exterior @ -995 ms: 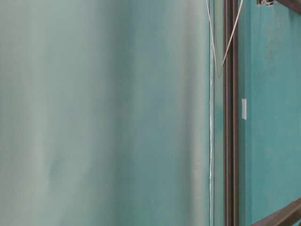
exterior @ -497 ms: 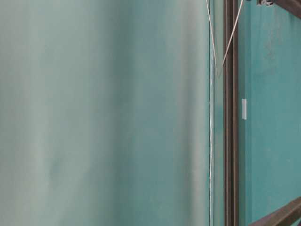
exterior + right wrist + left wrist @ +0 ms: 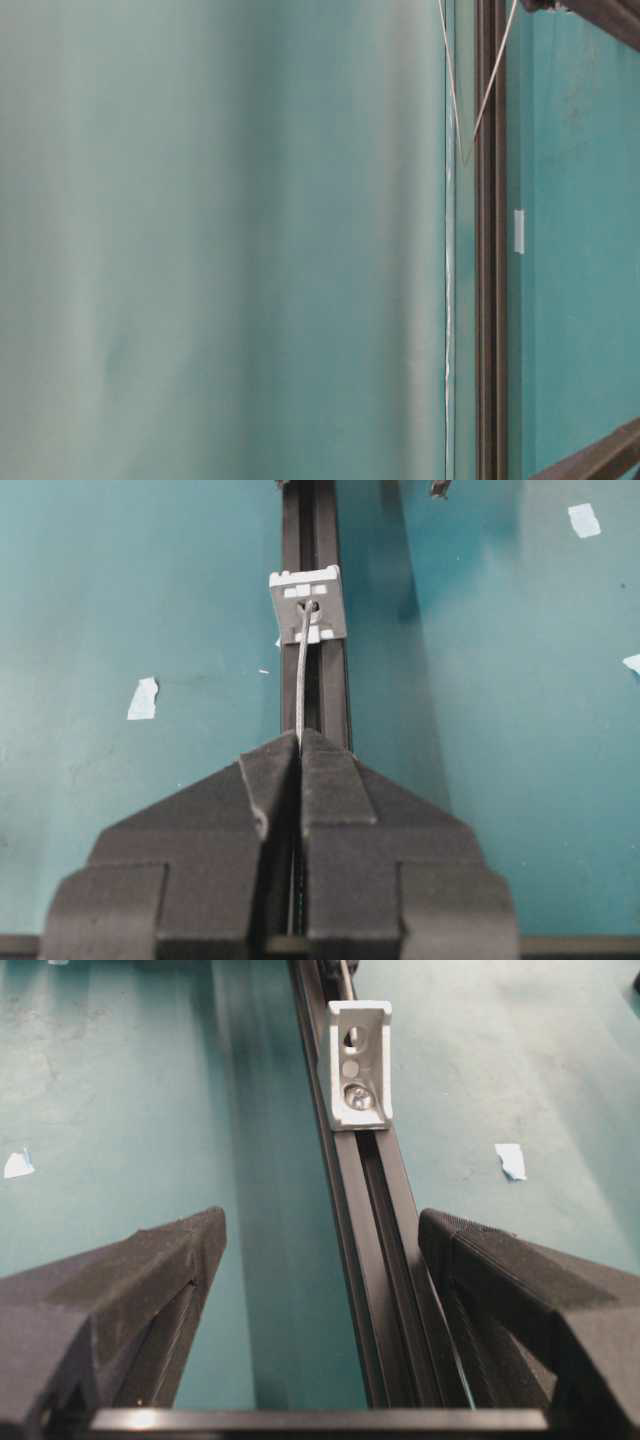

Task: Insert the wire through the hole in the metal fitting.

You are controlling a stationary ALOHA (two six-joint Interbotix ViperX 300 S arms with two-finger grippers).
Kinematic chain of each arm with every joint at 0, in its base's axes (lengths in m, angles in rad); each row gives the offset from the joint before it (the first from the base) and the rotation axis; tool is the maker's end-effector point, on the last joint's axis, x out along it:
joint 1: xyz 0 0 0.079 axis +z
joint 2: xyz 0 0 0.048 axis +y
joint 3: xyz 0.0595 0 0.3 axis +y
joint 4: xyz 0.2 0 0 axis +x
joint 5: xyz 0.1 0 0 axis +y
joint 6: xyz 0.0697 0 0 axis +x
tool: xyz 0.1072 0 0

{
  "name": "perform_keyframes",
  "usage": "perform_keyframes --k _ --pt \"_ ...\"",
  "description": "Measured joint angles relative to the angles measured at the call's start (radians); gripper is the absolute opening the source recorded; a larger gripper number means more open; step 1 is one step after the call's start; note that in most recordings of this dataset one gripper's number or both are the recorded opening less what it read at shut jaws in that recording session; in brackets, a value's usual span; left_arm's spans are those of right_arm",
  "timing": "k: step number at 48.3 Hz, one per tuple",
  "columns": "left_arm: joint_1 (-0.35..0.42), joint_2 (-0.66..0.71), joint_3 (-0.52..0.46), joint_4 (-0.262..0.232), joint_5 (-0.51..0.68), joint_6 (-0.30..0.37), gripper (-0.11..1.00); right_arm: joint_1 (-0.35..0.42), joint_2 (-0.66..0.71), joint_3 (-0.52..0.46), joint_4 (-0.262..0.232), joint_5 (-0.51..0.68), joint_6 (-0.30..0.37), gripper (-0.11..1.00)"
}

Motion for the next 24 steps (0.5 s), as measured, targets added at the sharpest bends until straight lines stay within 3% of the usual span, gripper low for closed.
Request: perform_keyframes --k 24 --pt "0.0 0.0 0.0 0.0 -0.002 0.0 0.83 -0.018 0.021 -0.021 0.0 -0.008 -0.005 -0.01"
